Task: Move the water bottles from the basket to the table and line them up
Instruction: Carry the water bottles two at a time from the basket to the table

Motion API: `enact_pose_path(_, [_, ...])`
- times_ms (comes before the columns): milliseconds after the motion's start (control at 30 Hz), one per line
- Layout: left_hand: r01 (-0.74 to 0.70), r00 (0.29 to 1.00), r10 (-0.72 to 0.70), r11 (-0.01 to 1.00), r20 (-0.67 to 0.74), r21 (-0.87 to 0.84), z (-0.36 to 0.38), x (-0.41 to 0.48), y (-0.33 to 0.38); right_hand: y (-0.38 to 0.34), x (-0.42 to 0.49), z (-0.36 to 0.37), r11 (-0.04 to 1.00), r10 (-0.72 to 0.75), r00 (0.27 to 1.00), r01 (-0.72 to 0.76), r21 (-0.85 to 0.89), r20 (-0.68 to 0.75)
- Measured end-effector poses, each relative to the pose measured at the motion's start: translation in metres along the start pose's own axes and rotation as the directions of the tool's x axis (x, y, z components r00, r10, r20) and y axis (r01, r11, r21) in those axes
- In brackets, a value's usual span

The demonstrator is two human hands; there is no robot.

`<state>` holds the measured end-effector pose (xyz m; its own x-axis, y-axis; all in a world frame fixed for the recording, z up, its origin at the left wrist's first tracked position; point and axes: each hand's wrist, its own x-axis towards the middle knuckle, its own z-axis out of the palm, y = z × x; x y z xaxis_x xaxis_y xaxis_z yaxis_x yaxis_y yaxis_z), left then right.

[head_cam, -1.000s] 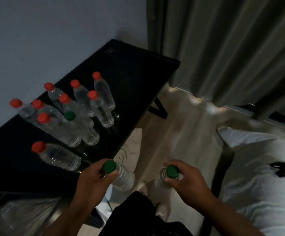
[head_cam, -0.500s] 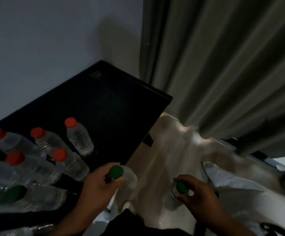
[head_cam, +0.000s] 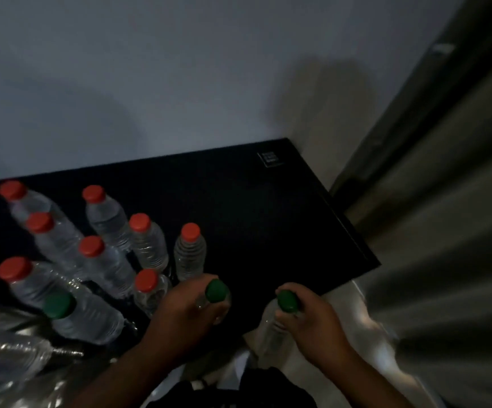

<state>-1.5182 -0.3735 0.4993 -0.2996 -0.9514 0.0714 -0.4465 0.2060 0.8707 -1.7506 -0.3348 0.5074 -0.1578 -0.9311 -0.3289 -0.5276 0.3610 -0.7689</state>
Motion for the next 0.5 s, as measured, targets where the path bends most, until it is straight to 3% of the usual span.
enact_pose_path(200, [0.129,0.972,-0.118,0.991,-0.202,0.039,0.015,0.009,-0.004,-0.024,0.059,-0.011,0.99,-0.115,0.963,0.13,-0.05,0.242])
enact_pose_path(367, [0.243,0.903,-0.217,0.97,-0.371,0.023,0.035,0.008,-0.009,-0.03,0.096,-0.014,0.963,-0.228,0.925,0.26,-0.069,0.303])
enact_pose_path(500, [0.253,0.891,-0.239,0.967,-0.387,-0.013,0.05,0.007,-0.006,-0.031,0.117,-0.019,0.927,-0.311,0.885,0.362,-0.093,0.347])
